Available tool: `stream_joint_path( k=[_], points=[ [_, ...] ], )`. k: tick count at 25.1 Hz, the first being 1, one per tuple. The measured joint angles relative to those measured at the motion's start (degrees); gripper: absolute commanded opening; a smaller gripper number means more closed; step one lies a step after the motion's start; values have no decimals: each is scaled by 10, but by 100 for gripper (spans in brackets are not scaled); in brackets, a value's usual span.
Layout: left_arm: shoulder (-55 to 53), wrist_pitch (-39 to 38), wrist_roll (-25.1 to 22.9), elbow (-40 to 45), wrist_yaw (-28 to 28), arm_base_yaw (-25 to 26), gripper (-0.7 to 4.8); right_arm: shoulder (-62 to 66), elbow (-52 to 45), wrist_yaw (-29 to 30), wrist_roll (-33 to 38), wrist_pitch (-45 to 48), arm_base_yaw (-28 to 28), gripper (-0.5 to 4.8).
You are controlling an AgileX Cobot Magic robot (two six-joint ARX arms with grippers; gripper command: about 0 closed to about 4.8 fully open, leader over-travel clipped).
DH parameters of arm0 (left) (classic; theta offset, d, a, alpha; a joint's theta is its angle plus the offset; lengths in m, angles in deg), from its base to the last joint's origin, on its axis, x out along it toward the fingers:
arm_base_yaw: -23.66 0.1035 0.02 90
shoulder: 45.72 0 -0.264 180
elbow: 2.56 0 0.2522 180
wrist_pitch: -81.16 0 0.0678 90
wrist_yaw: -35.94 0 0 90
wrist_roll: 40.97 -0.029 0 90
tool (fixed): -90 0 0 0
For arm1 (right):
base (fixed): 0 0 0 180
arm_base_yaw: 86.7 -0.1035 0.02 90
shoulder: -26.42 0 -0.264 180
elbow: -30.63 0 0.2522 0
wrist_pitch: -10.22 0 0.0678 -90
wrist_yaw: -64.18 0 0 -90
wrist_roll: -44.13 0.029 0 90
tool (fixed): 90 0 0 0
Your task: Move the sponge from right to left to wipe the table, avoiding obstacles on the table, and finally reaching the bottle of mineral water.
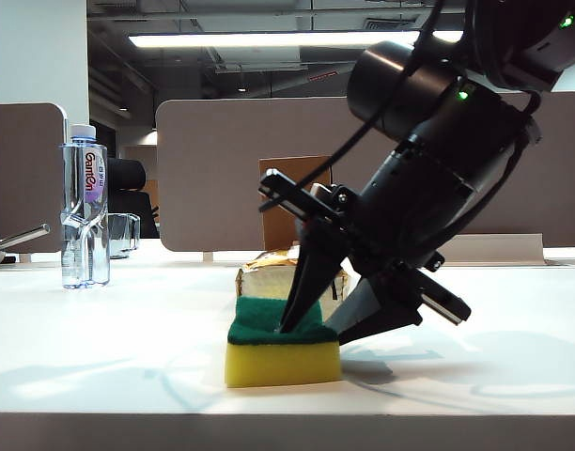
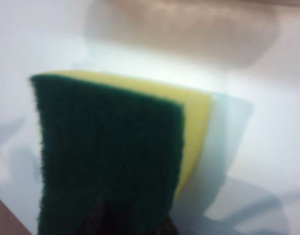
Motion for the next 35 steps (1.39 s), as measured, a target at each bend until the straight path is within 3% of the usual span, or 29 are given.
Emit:
stream_joint_path(
  k=[2,5,7,13,20,24,26,28,35],
  points=[
    [2,0,0,0,0,0,458,0,0,0,0,0,0,127],
    [4,0,0,0,0,0,458,0,0,1,0,2,0,194],
    [3,0,0,0,0,0,458,-1,5,7,0,2,1,213],
    [3,0,0,0,0,0,458,-15,4,1,-1,-15,18,216],
    [3,0,0,0,0,0,458,-43,4,1,-5,-30,23,285],
    [3,0,0,0,0,0,458,-43,4,1,-11,-40,23,290],
    [3,0,0,0,0,0,458,-43,4,2,-12,-42,23,353],
    [3,0,0,0,0,0,458,-43,4,2,-13,-42,23,380],
    [3,0,0,0,0,0,458,-56,5,2,-13,-50,23,380]
  ],
)
